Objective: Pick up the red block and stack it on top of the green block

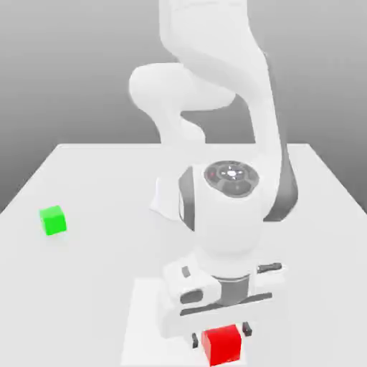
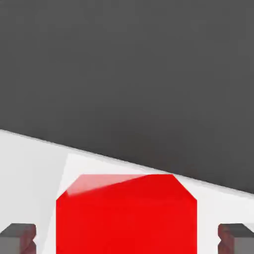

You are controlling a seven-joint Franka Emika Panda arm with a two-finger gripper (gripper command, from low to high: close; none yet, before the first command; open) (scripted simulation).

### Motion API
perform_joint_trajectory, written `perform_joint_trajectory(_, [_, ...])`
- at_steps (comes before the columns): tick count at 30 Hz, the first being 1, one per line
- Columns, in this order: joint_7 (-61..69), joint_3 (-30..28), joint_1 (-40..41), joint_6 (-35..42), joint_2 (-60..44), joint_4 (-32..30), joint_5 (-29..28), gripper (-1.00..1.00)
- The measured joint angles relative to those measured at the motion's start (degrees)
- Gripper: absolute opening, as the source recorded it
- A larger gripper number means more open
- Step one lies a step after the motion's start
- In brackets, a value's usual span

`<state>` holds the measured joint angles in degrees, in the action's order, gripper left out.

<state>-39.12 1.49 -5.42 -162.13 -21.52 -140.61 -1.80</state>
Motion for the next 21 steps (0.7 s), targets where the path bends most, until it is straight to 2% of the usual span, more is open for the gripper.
perform_joint_trajectory(4, [-0.11,0.01,0.02,-0.07,-0.11,0.01,-0.1,-1.0])
perform_joint_trajectory(9, [0.18,0.31,0.66,7.25,8.71,-1.49,0.69,-1.0])
perform_joint_trajectory(15, [-12.17,-9.69,7.29,8.5,15.04,-6.37,-0.79,-1.0])
perform_joint_trajectory(21, [-27.63,-17.48,20.82,8.86,20.92,-11.63,-4.61,-1.0])
